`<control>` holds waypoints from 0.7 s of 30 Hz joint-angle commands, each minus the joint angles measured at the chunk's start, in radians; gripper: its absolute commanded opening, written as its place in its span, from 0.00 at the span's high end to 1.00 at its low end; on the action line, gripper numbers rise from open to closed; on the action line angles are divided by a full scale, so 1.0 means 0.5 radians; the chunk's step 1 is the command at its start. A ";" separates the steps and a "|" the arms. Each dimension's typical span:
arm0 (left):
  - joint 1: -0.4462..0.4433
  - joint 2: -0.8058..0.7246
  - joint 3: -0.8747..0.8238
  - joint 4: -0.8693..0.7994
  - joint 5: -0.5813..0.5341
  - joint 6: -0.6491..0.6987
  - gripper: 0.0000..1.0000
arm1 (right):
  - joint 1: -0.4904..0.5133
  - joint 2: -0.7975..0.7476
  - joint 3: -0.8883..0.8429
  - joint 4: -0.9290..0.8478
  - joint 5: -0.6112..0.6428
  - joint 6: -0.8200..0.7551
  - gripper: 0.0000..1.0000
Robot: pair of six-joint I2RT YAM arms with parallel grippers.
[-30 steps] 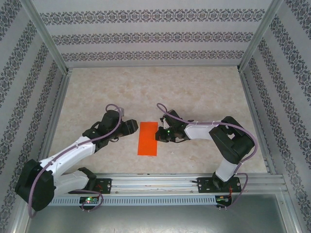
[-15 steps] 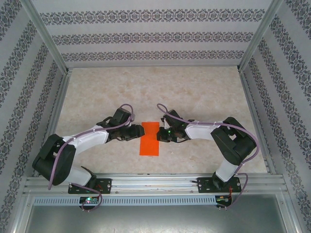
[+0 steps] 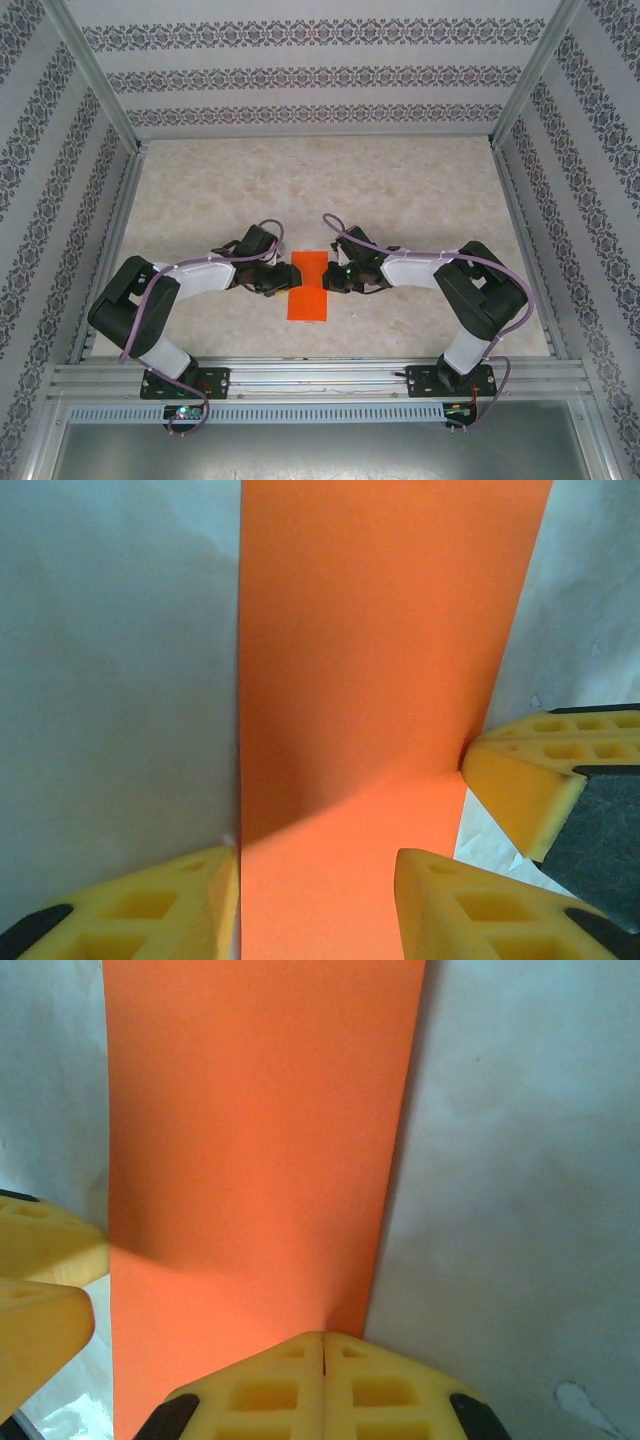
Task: Fold a paper plane with a square sheet of paper (fold left side to right side)
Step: Third fold the triangle at the center of the table.
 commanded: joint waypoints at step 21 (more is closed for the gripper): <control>0.009 -0.091 0.002 0.202 0.127 -0.110 0.59 | -0.033 0.028 -0.065 -0.143 0.087 -0.055 1.00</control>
